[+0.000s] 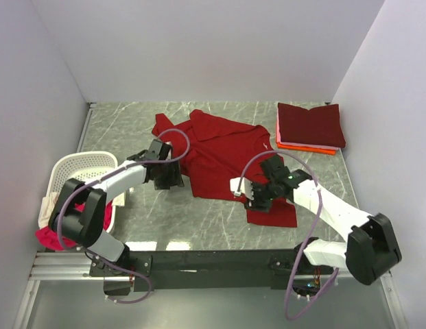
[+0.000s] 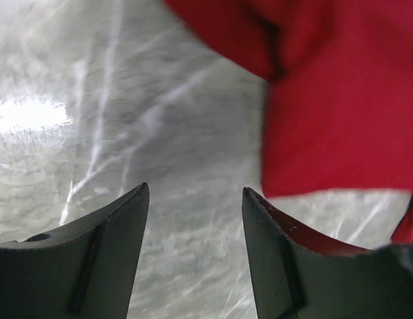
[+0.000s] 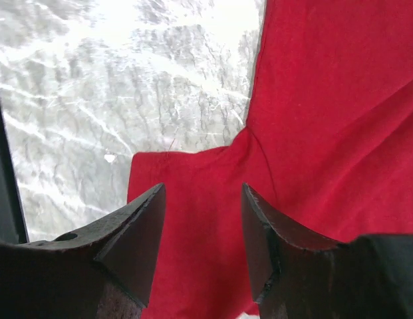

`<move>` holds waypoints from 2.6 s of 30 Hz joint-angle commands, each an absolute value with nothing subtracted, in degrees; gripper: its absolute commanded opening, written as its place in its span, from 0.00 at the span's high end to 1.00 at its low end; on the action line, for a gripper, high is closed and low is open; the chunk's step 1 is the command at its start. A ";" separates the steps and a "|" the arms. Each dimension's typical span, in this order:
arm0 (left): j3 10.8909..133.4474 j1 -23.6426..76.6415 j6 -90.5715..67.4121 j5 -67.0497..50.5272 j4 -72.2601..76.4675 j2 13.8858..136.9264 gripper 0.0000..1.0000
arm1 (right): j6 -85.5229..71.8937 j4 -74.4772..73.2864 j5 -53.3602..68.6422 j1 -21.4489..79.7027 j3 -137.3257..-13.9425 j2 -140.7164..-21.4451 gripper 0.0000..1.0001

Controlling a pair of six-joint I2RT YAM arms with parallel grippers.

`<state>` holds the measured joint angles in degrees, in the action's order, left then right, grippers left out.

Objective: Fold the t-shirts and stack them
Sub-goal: Flatten the tshirt out

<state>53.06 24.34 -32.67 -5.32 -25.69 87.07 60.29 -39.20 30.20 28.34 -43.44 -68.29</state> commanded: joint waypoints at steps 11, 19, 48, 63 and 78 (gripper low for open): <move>57.20 23.38 -51.59 2.09 -10.37 100.45 0.35 | 53.53 -31.91 20.22 36.21 -37.53 -73.29 0.44; 61.61 23.12 -53.35 11.77 -15.29 107.05 0.43 | 53.17 -31.29 19.60 38.14 -37.00 -74.26 0.44; 78.84 10.11 -20.48 2.83 -31.90 80.16 0.89 | 60.12 -54.31 17.93 21.80 -58.20 -51.26 1.00; 64.18 6.42 -19.69 -25.03 -40.17 76.12 0.95 | 71.45 -71.36 22.58 18.19 -43.24 -36.39 1.00; 61.61 6.33 -23.55 -11.15 -36.21 68.20 0.35 | 61.90 -49.14 31.49 18.37 -50.78 -56.75 0.44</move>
<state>60.82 6.50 -22.26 -15.16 -39.81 68.60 66.59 -59.22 21.98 18.44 -44.40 -49.76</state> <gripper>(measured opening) 0.656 0.559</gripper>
